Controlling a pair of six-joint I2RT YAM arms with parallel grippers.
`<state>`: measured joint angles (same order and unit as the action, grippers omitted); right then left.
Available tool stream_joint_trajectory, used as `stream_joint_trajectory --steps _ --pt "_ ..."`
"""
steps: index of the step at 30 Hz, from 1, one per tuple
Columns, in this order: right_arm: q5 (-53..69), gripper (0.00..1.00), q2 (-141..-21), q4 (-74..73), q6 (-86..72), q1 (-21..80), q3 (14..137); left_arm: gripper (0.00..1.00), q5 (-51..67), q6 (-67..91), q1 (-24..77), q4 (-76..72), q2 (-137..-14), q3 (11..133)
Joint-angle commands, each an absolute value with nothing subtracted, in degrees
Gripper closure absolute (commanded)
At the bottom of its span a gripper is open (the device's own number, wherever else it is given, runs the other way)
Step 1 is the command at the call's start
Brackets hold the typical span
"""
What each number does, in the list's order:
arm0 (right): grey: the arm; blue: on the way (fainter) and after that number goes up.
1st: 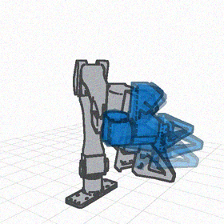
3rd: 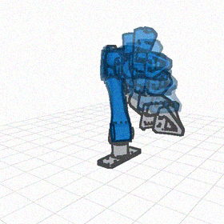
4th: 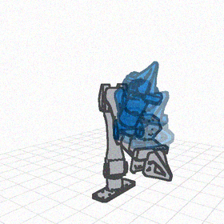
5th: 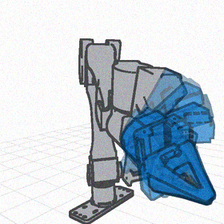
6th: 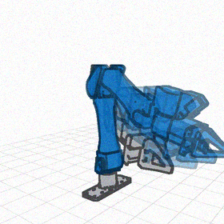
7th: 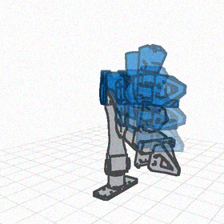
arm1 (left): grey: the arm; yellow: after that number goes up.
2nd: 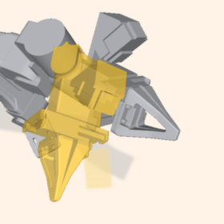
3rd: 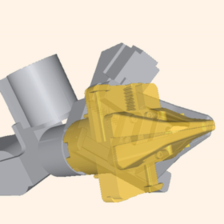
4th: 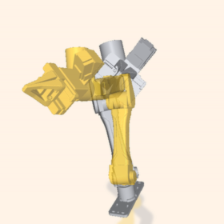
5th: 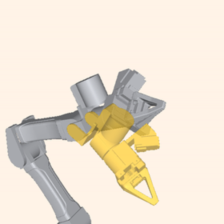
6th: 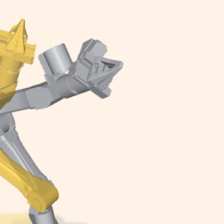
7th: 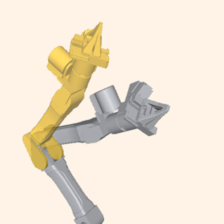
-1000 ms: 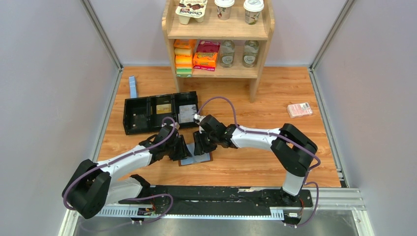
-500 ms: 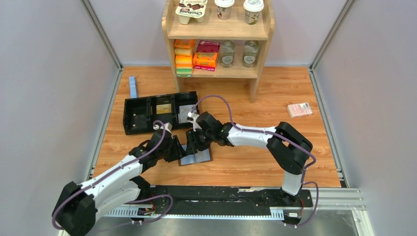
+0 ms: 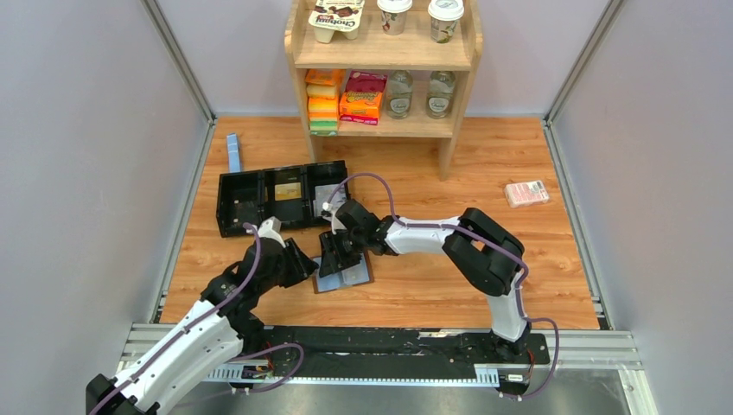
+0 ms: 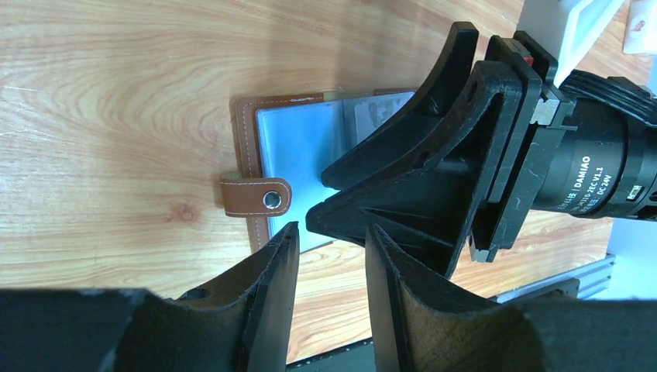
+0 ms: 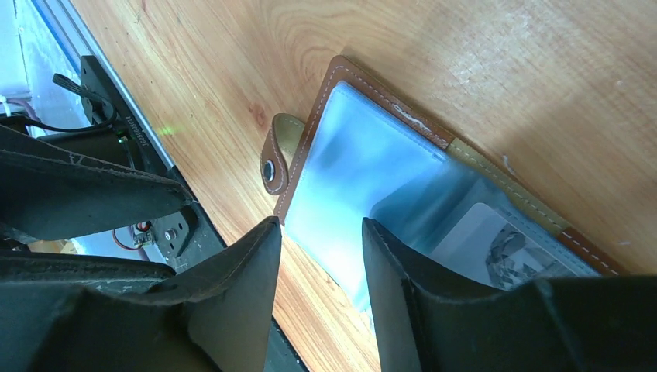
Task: Take the credit cards out of the card holder
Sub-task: Remove the credit card from the card holder.
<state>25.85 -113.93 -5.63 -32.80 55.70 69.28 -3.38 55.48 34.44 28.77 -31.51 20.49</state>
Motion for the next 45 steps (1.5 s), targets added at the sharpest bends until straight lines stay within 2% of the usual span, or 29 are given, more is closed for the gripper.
stream_joint_trajectory --steps 1,9,13,18,33,45 --pt "23.91 0.51 -110.58 -6.41 -31.47 55.81 70.75 0.55 -2.73 56.34 34.63 27.60 -31.90 22.67" --pt "16.98 0.49 -100.56 -8.79 -28.74 52.57 67.60 0.54 1.23 56.34 34.63 21.63 -37.26 25.31" --pt "14.24 0.55 -98.53 -9.93 -28.30 49.75 64.08 0.53 3.34 57.04 34.63 16.97 -41.13 24.70" --pt "13.62 0.65 -98.09 -10.11 -28.30 48.60 59.95 0.50 5.53 58.09 34.63 10.39 -46.93 23.91" --pt "15.29 0.79 -100.63 -6.59 -29.53 48.69 55.99 0.48 6.59 59.50 34.37 -2.72 -61.17 20.22" --pt "19.86 0.82 -105.81 -3.87 -29.97 48.60 55.72 0.50 8.52 61.61 33.13 -9.49 -64.33 15.65"
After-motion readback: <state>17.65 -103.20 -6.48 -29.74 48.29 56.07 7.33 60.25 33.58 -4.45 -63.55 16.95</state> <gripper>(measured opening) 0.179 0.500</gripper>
